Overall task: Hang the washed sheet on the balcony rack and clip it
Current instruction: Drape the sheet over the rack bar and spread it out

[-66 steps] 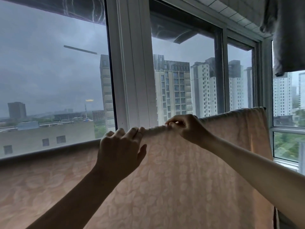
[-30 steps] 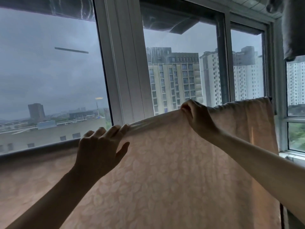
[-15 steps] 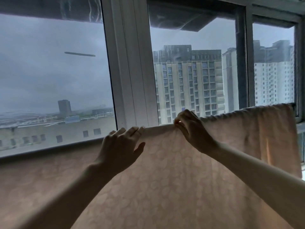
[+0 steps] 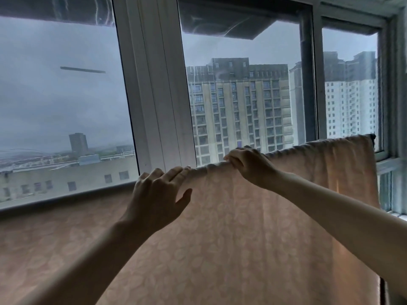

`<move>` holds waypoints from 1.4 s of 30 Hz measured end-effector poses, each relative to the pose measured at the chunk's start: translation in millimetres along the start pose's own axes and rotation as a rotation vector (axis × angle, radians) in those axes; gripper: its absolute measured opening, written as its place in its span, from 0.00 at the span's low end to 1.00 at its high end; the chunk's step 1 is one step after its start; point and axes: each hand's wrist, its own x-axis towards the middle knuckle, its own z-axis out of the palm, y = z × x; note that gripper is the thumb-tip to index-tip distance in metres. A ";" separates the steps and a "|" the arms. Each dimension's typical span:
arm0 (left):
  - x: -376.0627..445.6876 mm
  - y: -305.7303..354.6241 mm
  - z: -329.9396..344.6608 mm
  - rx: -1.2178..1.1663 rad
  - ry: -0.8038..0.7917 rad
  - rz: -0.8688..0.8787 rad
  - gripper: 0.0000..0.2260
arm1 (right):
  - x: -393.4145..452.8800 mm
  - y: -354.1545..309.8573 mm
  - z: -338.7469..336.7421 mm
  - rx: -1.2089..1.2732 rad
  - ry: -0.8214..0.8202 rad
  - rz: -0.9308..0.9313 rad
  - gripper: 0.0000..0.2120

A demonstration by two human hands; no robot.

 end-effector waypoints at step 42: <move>52.5 66.9 30.9 0.078 0.018 0.044 0.23 | -18.8 61.5 -22.7 0.092 0.164 0.009 0.05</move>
